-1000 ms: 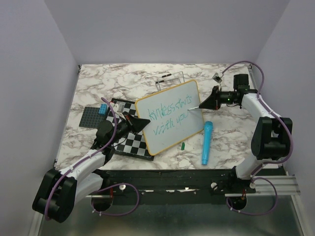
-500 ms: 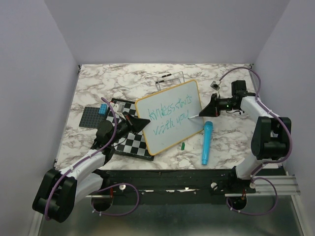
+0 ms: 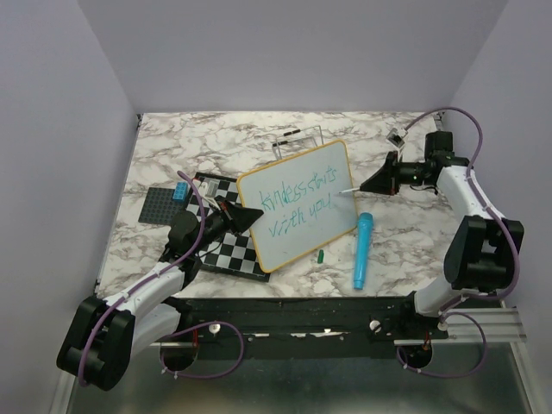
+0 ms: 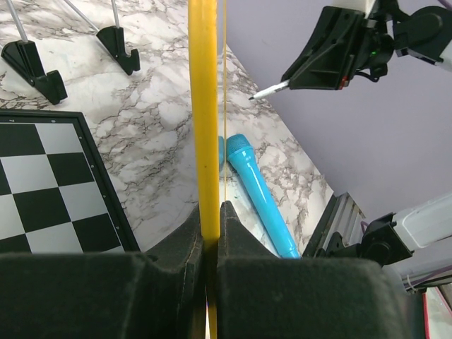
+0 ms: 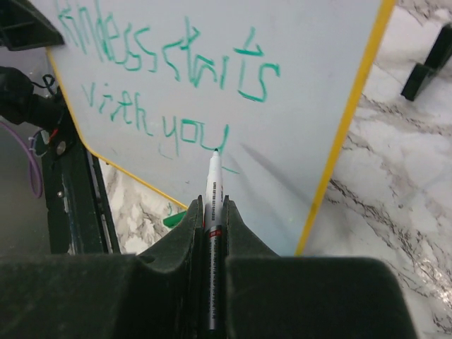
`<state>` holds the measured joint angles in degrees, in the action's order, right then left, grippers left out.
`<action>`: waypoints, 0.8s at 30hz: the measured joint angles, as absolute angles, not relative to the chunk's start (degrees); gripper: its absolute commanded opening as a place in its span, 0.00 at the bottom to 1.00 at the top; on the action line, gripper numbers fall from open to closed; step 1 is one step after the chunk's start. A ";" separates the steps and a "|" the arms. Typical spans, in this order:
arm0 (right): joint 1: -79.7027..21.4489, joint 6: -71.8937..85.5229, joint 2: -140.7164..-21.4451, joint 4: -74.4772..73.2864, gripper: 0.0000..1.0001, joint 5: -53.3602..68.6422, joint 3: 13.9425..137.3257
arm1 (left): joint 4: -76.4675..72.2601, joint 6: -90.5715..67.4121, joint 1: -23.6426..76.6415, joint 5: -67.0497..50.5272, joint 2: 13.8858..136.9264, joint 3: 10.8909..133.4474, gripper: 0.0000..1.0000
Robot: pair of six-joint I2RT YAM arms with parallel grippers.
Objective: Write a sentence on the whiteboard
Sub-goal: Write a sentence on the whiteboard, then pick up the whiteboard from the center of the board.
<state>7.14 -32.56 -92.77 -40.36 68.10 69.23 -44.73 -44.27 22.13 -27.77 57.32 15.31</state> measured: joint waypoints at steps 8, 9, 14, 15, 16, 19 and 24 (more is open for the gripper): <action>7.09 -31.70 -84.47 -42.06 0.01 71.61 69.25 | -44.82 -44.27 22.13 -27.92 57.32 15.31 0.00; 7.09 -31.40 -83.42 -42.02 0.01 71.61 69.23 | -44.86 -44.27 22.13 -27.99 57.32 15.31 0.00; 7.09 -28.38 -77.76 -41.50 0.01 71.55 68.69 | -44.86 -44.25 22.13 -28.14 57.30 15.38 0.00; 7.09 -27.83 -76.69 -41.36 0.01 71.59 68.62 | -44.84 -44.23 22.13 -28.18 57.30 15.44 0.00; 7.09 -26.96 -75.68 -41.17 0.01 71.61 68.60 | -44.82 -44.21 22.15 -28.25 57.30 15.55 0.00; 7.11 -24.75 -72.97 -40.23 0.01 71.61 67.99 | -44.53 -44.14 22.15 -28.64 57.30 16.21 0.00; 7.11 -21.26 -67.70 -38.09 0.01 71.57 65.01 | -43.53 -43.81 22.15 -29.47 57.30 18.52 0.00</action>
